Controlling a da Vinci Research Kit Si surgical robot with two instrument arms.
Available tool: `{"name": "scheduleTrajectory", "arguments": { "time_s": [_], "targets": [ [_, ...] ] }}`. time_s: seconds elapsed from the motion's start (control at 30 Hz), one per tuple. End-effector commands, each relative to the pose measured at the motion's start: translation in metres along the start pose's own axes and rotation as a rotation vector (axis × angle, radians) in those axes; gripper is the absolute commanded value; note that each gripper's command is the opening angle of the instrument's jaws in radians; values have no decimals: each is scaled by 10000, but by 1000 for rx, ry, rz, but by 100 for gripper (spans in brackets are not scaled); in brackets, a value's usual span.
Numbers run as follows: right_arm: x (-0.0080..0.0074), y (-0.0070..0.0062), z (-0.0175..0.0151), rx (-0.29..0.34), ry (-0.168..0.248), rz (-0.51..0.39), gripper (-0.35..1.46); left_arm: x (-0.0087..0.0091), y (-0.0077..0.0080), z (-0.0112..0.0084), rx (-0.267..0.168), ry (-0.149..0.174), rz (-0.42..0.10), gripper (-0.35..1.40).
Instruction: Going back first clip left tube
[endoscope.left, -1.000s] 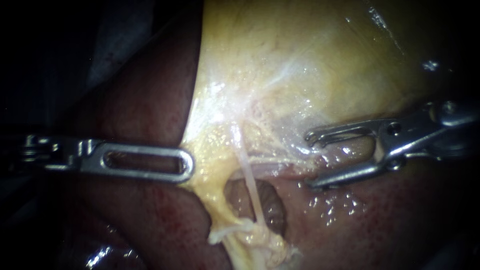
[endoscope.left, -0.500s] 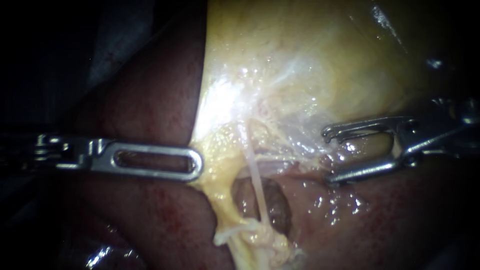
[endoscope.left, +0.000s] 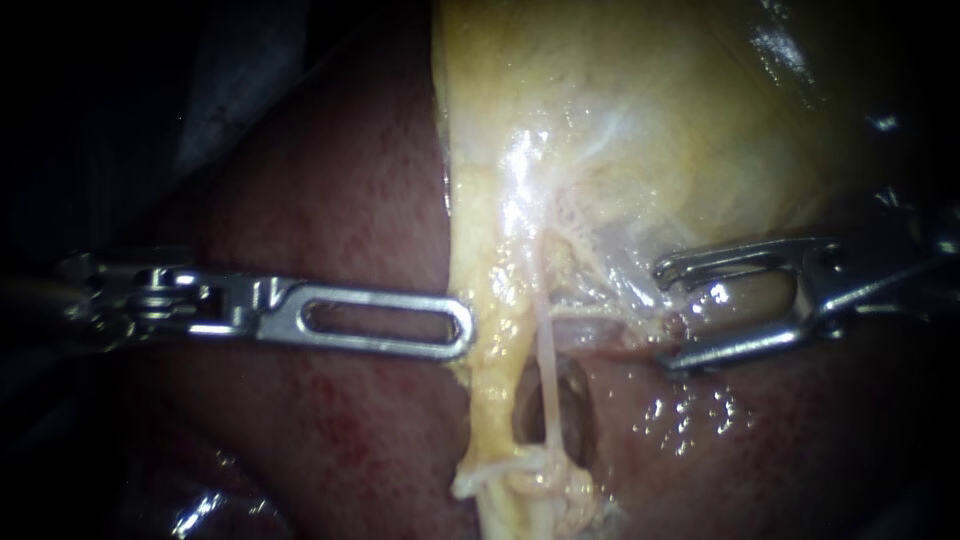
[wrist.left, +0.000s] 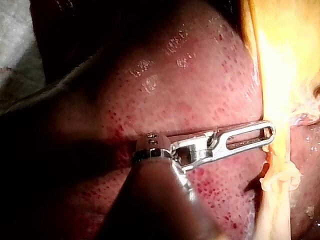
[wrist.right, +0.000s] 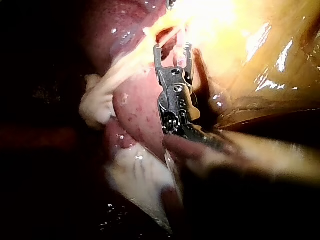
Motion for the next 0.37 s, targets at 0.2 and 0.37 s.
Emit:
{"name": "scheduleTrajectory", "arguments": {
  "time_s": [0.2, 0.37],
  "targets": [
    [0, 0, 0, -3, 0, 2, 43, 0, 1, 1, 0, 0, -1, -35],
    [0, -1, -1, -3, 0, 2, 43, 0, 1, 1, 0, 0, -1, -35]
  ]
}}
